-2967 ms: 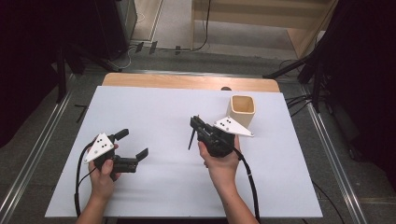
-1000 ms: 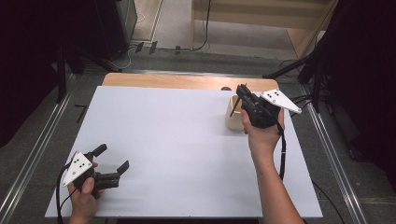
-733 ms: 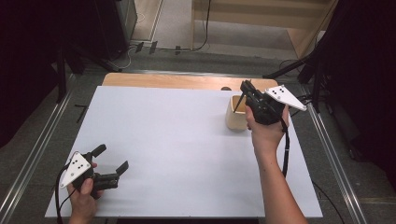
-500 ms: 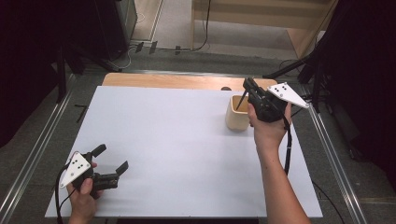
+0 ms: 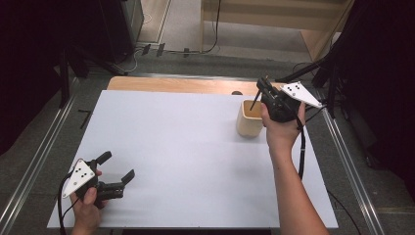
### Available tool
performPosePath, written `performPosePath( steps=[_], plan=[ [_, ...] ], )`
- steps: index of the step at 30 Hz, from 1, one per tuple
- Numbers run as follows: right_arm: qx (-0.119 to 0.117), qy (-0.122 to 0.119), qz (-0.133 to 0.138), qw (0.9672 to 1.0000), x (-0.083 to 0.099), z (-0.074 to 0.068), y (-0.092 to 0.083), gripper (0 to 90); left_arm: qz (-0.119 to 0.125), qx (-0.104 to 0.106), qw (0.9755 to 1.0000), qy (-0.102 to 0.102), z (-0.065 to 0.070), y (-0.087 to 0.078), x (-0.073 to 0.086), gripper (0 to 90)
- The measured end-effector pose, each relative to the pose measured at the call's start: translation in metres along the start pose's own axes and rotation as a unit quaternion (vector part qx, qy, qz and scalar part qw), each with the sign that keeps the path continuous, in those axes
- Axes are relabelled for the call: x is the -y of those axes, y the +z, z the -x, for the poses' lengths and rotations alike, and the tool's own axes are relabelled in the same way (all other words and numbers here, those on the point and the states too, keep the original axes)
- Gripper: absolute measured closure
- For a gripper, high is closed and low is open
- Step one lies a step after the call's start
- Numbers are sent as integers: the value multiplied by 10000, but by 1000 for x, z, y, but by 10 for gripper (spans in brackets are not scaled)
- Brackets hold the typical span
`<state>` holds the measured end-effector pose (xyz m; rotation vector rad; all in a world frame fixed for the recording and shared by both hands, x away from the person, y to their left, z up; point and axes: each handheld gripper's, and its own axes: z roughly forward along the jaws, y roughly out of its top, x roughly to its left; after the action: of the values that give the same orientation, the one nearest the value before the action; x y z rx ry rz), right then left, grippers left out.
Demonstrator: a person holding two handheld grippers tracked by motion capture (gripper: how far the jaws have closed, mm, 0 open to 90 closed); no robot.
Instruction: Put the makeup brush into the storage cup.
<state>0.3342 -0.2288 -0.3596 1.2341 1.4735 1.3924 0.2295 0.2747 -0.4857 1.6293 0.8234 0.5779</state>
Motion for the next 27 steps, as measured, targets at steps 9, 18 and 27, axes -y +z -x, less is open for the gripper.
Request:
performPosePath(
  steps=[9, 18, 27],
  plan=[
    [115, -27, -120, 9999, 6, 7, 12, 846, -42, 39, 10000, 25, 1, 1, 0, 0],
    [123, -104, -208, 9997, 12, 11, 20, 846, -45, 31, 10000, 36, 1, 1, 0, 0],
    [198, -91, -293, 9993, 22, 15, 25, 846, 24, 35, 10000, 26, 1, 0, 0, 0]
  ],
)
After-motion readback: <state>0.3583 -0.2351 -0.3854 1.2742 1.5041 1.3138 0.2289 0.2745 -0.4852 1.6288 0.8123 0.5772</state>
